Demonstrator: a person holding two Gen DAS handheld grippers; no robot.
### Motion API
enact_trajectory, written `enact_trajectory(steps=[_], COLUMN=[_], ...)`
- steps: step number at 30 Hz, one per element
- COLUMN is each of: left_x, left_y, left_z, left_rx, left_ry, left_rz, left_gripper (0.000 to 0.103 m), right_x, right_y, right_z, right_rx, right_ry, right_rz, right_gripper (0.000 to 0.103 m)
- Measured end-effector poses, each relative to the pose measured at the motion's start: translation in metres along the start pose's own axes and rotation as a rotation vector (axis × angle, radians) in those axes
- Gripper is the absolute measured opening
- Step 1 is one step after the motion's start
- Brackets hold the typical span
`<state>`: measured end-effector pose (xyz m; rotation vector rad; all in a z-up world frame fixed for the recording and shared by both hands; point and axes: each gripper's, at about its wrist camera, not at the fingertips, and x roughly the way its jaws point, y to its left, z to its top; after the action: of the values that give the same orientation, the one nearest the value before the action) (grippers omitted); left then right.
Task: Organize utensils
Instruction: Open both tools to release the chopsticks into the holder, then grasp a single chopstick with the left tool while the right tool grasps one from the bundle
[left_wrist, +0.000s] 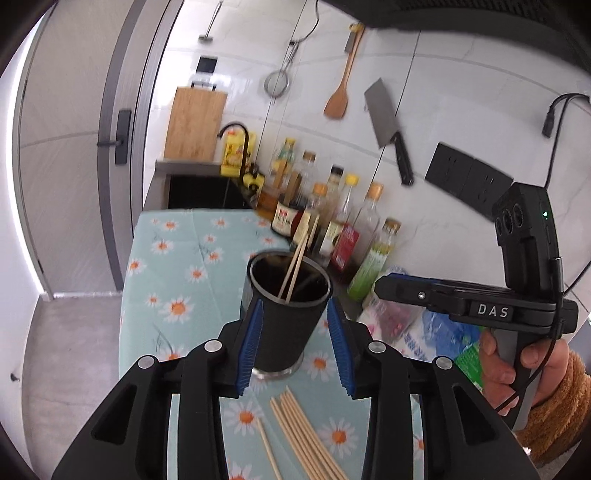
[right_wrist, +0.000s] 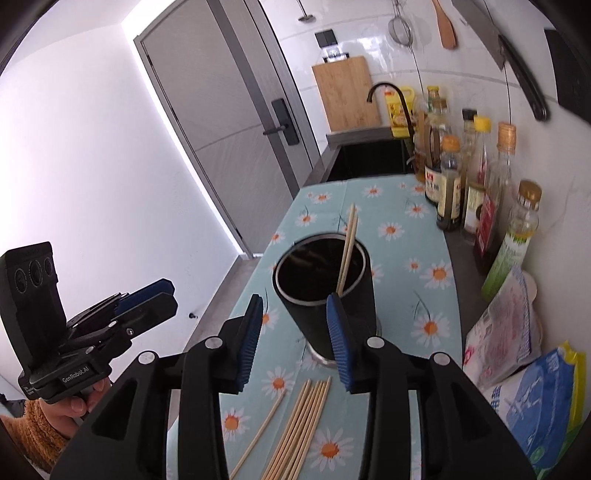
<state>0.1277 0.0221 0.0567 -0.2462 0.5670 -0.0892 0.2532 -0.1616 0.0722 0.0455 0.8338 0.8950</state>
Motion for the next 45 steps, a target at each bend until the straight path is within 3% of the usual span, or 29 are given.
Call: enact_trajectory(steps=[5,10,12,18,28,34,45], left_x=[0.012,0.034,0.046,0.08,0.109,0.117,0.134], left_y=[0.003,0.0,-0.002,0.003,0.016,0.022,0.019], left_z=[-0.02,-0.038,-0.047,-0.078,-0.125,-0.137,-0.143], left_rx=[-0.031,-0.014,-0.008,-0.057,-0.082,-0.11,-0.1], left_ry=[0.084,0.243,0.325,0.518,0.721,0.785,0.857], left_rz=[0.016,0.044,0.053,0.102,0.185,0.228,0.296], left_gripper=[0.035,0.035,0.035,0.035,0.035,0.035,0.03], right_x=[0.012,0.035,0.042,0.064,0.091,0.11,0.111], right_y=[-0.01,-0.022,-0.026,-0.036,-0.057,-0.055,-0.059], right_z=[-0.017,-0.037,-0.046,-0.063,-0.087,-0.094,-0.087], right_rx=[0.036,0.088,0.112,0.155,0.241,0.236,0.249], right_ry=[0.079,0.193,0.207,0.282,0.397,0.511,0.517], right_rz=[-0.007,0.013,0.059,0.073,0.111,0.057,0.06], right_gripper=[0.037,0.037,0.037,0.037,0.037,0.033,0.029])
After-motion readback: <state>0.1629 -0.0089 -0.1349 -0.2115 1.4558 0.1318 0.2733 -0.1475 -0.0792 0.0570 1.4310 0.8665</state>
